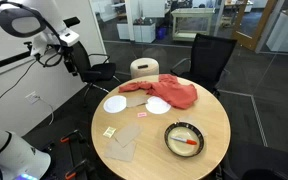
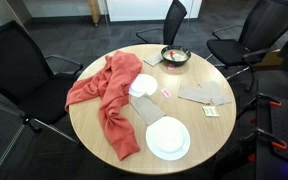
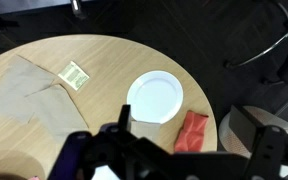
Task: Put the marker on the table
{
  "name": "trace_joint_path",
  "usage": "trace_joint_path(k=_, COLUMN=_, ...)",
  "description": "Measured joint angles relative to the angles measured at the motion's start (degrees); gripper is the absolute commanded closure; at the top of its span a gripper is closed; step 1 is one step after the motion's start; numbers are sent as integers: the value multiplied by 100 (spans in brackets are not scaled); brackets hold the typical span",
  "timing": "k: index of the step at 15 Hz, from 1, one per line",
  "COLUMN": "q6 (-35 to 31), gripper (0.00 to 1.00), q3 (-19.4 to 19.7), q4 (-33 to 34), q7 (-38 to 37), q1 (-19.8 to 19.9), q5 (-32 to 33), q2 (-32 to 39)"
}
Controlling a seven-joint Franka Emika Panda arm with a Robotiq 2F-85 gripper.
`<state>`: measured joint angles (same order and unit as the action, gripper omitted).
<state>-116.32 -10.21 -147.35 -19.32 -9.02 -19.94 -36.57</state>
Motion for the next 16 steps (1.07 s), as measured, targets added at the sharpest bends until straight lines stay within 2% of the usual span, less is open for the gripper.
trace_joint_path(k=12, q6=0, gripper=0, q3=0, q4=0, q7=0, q1=7, q5=0, q2=0)
trace_joint_path(k=16, q6=-294, gripper=0, q3=5, q4=100, q7=-68, q1=238, q5=39, q2=24)
